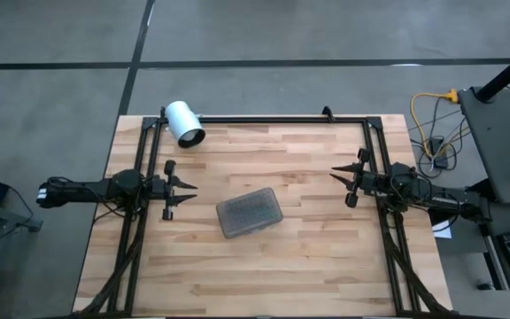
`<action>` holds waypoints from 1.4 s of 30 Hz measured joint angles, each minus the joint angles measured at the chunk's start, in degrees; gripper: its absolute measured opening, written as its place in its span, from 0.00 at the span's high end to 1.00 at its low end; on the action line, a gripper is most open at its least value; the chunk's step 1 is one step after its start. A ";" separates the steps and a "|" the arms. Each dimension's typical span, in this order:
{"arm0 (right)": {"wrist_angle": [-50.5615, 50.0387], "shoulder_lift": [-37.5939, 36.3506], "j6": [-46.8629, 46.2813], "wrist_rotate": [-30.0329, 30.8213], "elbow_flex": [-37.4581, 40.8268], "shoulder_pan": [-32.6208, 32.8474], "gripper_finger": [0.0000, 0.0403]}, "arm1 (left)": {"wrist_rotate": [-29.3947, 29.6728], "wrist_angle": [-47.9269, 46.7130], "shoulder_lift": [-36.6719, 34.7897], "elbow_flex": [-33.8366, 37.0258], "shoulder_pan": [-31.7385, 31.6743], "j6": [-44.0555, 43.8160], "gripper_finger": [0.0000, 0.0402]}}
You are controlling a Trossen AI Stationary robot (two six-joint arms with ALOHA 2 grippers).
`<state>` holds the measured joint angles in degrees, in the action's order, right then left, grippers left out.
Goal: Pick & place school supplies into a supply box
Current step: Return to Home Position
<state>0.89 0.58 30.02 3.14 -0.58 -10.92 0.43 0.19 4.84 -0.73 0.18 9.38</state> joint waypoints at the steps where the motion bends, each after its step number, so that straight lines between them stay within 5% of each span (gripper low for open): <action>1: 0.00 0.00 0.00 0.00 0.00 0.00 0.80 | 0.00 0.00 0.00 0.00 -0.01 -0.01 0.78; 42: 0.00 -0.04 0.02 -0.09 0.00 0.00 0.81 | 0.00 0.04 0.00 0.04 0.00 -0.03 0.78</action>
<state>0.89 0.54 30.04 3.05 -0.58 -10.92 0.43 0.23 4.84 -0.69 0.18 9.34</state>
